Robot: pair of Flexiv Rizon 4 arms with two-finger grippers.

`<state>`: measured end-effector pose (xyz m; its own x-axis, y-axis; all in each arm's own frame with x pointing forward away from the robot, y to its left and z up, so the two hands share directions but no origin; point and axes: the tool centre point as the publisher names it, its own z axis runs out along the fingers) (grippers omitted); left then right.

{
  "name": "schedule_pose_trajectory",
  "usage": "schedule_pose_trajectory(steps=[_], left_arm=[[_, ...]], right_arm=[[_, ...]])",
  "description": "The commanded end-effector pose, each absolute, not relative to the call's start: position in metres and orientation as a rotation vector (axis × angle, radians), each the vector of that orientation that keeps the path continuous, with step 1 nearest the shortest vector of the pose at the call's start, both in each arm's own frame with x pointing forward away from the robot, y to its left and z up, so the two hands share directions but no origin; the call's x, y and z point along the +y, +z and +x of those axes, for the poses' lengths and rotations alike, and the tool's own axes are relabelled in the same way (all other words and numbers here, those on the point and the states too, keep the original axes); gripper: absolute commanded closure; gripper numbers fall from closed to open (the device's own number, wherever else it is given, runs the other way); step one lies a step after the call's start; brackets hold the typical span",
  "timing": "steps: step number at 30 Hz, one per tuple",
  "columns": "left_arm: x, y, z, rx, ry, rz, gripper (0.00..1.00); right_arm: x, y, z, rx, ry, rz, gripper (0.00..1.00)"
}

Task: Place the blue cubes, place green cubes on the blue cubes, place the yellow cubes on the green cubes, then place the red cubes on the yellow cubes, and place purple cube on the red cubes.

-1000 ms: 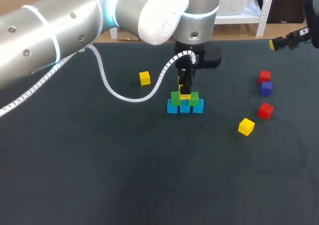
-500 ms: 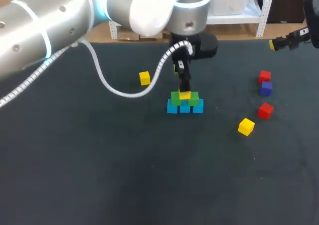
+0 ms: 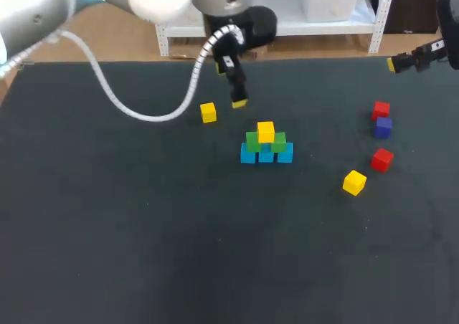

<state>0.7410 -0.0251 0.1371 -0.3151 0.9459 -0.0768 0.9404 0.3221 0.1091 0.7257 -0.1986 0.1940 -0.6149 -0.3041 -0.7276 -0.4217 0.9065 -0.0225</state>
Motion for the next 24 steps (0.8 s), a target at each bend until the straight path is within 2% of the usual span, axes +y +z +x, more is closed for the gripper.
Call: schedule_pose_trajectory(steps=[1,7,24], left_arm=[[-0.005,0.138,0.742,2.431,0.031,1.7,0.0],[0.008,0.124,0.753,2.442,0.066,1.731,0.0],[-0.002,0.082,0.779,2.327,0.096,1.906,0.0]], right_arm=[[-0.197,0.19,0.725,2.227,0.193,-0.498,0.0],[-0.197,0.19,0.725,2.227,0.193,-0.498,0.0],[-0.197,0.19,0.725,2.227,0.193,-0.498,0.0]])
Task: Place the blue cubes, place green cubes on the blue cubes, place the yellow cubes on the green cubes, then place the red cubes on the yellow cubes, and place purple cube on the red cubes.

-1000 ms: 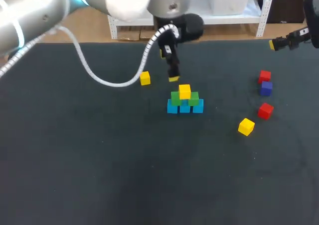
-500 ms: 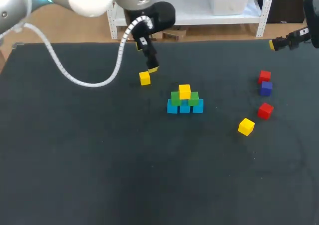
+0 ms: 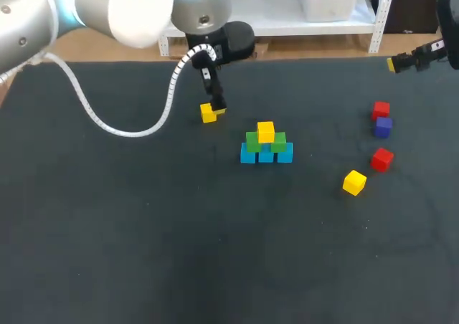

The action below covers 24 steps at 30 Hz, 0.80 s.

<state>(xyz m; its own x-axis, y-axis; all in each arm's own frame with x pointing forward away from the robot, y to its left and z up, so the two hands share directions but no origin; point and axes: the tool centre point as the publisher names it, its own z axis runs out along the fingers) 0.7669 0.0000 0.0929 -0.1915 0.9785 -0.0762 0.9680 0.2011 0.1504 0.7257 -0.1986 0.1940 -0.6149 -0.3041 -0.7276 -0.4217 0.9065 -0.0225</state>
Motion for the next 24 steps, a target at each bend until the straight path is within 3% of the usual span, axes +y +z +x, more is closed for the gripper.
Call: schedule_pose_trajectory(steps=[1,24], left_arm=[[-0.001,0.08,0.781,2.331,0.092,1.912,0.0],[0.015,0.038,0.794,2.457,0.027,1.923,0.0]], right_arm=[[-0.197,0.19,0.725,2.227,0.193,-0.498,0.0],[-0.197,0.19,0.725,2.227,0.193,-0.498,0.0]])
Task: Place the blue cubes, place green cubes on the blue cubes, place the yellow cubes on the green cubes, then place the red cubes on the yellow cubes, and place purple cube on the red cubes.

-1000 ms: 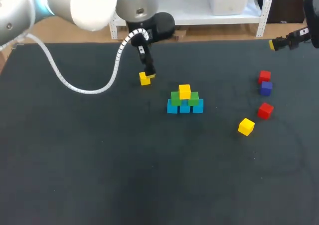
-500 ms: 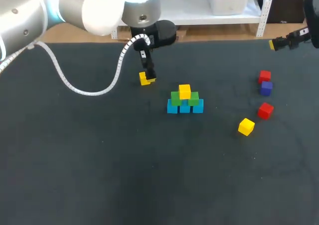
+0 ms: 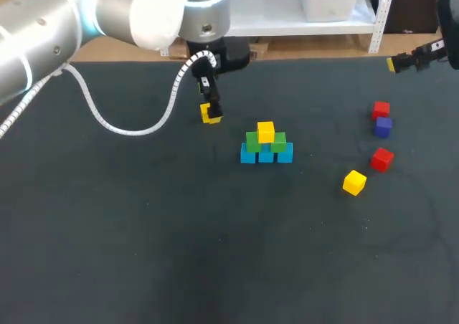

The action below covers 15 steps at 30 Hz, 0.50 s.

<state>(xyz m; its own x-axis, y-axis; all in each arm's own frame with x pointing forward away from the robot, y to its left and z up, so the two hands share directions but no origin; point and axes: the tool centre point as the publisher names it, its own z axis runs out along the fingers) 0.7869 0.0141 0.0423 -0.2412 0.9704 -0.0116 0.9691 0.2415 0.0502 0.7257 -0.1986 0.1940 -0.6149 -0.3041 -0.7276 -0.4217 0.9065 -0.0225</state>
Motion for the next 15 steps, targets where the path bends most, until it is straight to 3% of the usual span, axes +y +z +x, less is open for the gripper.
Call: schedule_pose_trajectory(steps=[1,15], left_arm=[[0.016,0.036,0.795,2.46,0.024,1.923,0.0],[0.024,0.016,0.805,2.496,0.029,1.941,0.0]], right_arm=[[-0.197,0.19,0.725,2.227,0.193,-0.498,0.0],[-0.197,0.19,0.725,2.227,0.193,-0.498,0.0]])
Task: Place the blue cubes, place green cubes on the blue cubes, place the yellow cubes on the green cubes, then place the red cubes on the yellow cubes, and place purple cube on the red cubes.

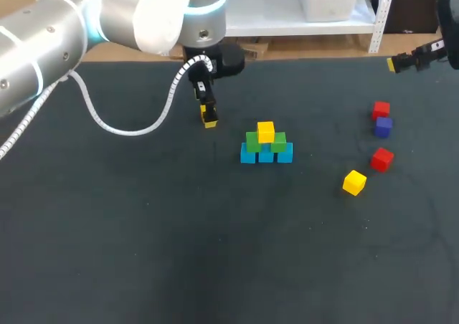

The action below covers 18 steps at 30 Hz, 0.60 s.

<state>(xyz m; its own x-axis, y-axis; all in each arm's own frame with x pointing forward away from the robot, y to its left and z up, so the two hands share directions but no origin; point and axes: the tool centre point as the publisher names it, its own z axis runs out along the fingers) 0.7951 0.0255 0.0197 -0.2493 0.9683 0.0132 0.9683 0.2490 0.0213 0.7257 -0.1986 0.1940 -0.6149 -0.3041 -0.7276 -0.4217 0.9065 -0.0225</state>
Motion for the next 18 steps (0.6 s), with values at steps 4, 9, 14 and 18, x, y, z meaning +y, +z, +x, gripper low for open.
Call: schedule_pose_trajectory(steps=[4,9,14,18], left_arm=[[0.025,0.011,0.806,2.51,0.021,1.938,0.0],[0.025,0.007,0.807,2.515,-0.001,1.926,0.0],[0.025,0.005,0.808,2.503,-0.007,1.926,0.0],[0.025,0.004,0.81,2.485,-0.013,1.942,0.0]], right_arm=[[-0.197,0.19,0.725,2.227,0.193,-0.498,0.0],[-0.197,0.19,0.725,2.227,0.193,-0.498,0.0],[-0.197,0.19,0.725,2.227,0.193,-0.498,0.0],[-0.197,0.19,0.725,2.227,0.193,-0.498,0.0]])
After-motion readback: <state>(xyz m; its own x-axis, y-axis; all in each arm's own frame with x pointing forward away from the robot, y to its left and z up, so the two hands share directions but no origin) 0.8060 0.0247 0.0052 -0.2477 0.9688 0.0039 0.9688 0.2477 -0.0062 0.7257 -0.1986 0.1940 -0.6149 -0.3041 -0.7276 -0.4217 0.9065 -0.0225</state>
